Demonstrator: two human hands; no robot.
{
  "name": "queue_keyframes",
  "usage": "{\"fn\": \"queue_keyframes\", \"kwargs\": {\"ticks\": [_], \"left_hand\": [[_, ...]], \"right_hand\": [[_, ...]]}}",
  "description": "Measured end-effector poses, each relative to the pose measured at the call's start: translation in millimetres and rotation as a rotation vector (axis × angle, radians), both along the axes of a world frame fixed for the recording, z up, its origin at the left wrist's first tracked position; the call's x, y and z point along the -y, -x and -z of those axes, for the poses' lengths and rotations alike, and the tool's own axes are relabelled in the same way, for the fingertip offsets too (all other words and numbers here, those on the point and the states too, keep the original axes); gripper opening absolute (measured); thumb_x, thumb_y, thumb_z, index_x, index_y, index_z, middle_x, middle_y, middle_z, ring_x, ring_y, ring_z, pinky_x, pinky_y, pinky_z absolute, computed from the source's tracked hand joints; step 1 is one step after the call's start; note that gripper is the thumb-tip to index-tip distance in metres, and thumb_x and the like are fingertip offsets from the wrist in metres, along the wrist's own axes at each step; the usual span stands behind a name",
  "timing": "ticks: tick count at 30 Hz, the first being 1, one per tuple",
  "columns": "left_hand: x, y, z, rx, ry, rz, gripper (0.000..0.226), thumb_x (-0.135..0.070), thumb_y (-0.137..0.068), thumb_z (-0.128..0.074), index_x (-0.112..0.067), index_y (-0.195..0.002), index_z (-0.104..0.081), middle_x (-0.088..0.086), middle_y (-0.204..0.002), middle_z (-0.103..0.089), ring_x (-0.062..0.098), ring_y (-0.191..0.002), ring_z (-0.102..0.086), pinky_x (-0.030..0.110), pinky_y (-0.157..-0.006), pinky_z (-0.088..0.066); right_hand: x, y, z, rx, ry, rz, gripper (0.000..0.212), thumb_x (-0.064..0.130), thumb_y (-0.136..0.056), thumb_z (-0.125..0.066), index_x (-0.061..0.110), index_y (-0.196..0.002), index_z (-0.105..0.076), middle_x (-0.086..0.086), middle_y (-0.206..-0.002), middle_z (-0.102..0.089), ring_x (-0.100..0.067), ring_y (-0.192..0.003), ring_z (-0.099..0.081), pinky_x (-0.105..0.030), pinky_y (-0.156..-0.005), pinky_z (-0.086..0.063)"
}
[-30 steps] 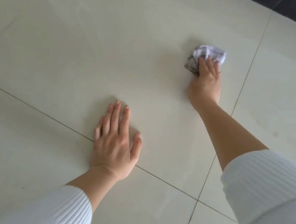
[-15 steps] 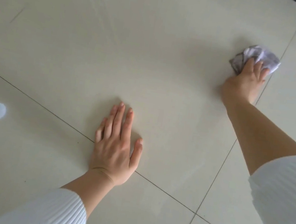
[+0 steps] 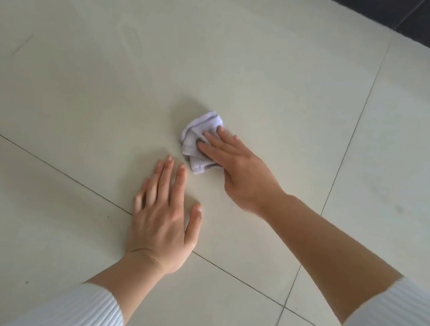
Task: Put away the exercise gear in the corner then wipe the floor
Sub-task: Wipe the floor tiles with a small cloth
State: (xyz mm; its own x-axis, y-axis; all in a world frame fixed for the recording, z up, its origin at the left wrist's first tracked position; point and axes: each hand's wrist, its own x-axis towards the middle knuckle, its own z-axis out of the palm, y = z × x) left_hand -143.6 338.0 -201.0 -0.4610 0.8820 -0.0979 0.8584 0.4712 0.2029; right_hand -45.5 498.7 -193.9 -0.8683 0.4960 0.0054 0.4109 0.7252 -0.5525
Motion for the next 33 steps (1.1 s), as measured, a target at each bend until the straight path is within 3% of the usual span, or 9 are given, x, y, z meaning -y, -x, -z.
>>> {"fn": "queue_keyframes", "kwargs": {"ticks": [2, 7, 9, 11, 14, 17, 21, 25, 33], "left_hand": [[0.2, 0.4, 0.1, 0.005, -0.004, -0.003, 0.069, -0.045, -0.089, -0.030, -0.009, -0.147, -0.030, 0.012, -0.157, -0.023, 0.026, -0.145, -0.020, 0.041, -0.111, -0.020], [0.6, -0.1, 2.8, 0.000, -0.025, 0.016, 0.071, -0.046, -0.089, -0.025, -0.010, -0.149, -0.025, 0.011, -0.158, -0.019, 0.024, -0.146, -0.014, 0.039, -0.112, -0.012], [1.4, 0.5, 2.4, 0.026, -0.058, 0.021, 0.073, -0.047, -0.087, -0.022, -0.010, -0.150, -0.023, 0.009, -0.159, -0.017, 0.022, -0.147, -0.010, 0.039, -0.114, -0.012], [4.1, 3.1, 0.0, 0.091, -0.080, 0.037, 0.076, -0.048, -0.085, -0.020, -0.012, -0.152, -0.018, 0.005, -0.161, -0.008, 0.019, -0.148, -0.002, 0.038, -0.116, -0.007], [7.3, 9.9, -4.7, 0.303, -0.127, 0.094, 0.074, -0.043, -0.085, -0.021, -0.017, -0.153, -0.009, -0.003, -0.161, 0.005, 0.008, -0.146, 0.012, 0.031, -0.115, 0.007], [13.2, 39.6, -14.2, 0.505, -0.135, 0.268, 0.071, -0.042, -0.087, -0.021, -0.013, -0.152, -0.016, 0.001, -0.161, -0.005, 0.009, -0.147, 0.003, 0.022, -0.113, 0.009], [42.3, 125.1, -5.2, 0.133, -0.185, 0.388, 0.064, -0.037, -0.094, -0.022, 0.004, -0.140, -0.039, 0.023, -0.147, -0.037, 0.036, -0.139, -0.031, 0.035, -0.116, -0.014], [59.0, 198.2, 4.0, -0.069, -0.092, 0.270, 0.069, -0.043, -0.093, -0.017, 0.001, -0.144, -0.033, 0.022, -0.152, -0.030, 0.034, -0.141, -0.023, 0.040, -0.118, -0.014], [58.9, 210.6, 8.7, -0.004, -0.132, 0.214, 0.065, -0.047, -0.089, -0.029, -0.014, -0.145, -0.034, 0.009, -0.154, -0.030, 0.031, -0.139, -0.026, 0.047, -0.112, -0.027]], "right_hand": [[7.8, -43.5, -0.2, 0.010, -0.039, 0.005, 0.071, -0.016, -0.077, -0.036, 0.012, -0.142, -0.043, 0.001, -0.151, -0.035, -0.019, -0.144, -0.022, -0.030, -0.120, -0.011], [-20.3, -116.3, -8.9, 0.147, 0.024, 0.875, 0.079, -0.015, -0.078, -0.034, 0.022, -0.148, -0.035, 0.003, -0.157, -0.025, -0.018, -0.147, -0.016, -0.037, -0.119, -0.016], [-24.1, -98.9, -10.4, 0.195, 0.024, 0.998, 0.075, -0.009, -0.078, -0.033, 0.021, -0.147, -0.034, 0.002, -0.157, -0.024, -0.024, -0.145, -0.018, -0.040, -0.115, -0.025], [-10.7, -63.5, -9.6, 0.152, 0.042, 0.931, 0.074, -0.007, -0.078, -0.033, 0.021, -0.146, -0.036, 0.002, -0.157, -0.025, -0.026, -0.144, -0.020, -0.037, -0.112, -0.028], [35.6, -15.8, -4.3, 0.078, 0.048, 0.674, 0.077, -0.012, -0.079, -0.034, 0.023, -0.148, -0.035, 0.006, -0.157, -0.022, -0.017, -0.148, -0.007, -0.034, -0.119, -0.012], [82.6, 4.6, 1.1, 0.033, 0.014, 0.501, 0.077, -0.015, -0.078, -0.034, 0.022, -0.146, -0.039, 0.008, -0.155, -0.027, -0.015, -0.147, -0.010, -0.019, -0.116, -0.003], [149.7, 8.1, 2.2, -0.030, -0.006, 0.297, 0.070, -0.014, -0.078, -0.035, 0.016, -0.140, -0.048, 0.002, -0.150, -0.038, -0.020, -0.145, -0.021, -0.013, -0.114, -0.002], [185.4, -16.7, 1.4, 0.024, -0.039, 0.037, 0.069, -0.012, -0.083, -0.038, 0.020, -0.144, -0.042, 0.009, -0.153, -0.032, -0.011, -0.146, -0.016, -0.029, -0.120, -0.010], [51.3, -2.3, 1.5, 0.170, -0.010, 0.946, 0.079, -0.012, -0.079, -0.035, 0.017, -0.151, -0.025, -0.001, -0.160, -0.014, -0.018, -0.148, -0.002, -0.033, -0.118, 0.001]]}}
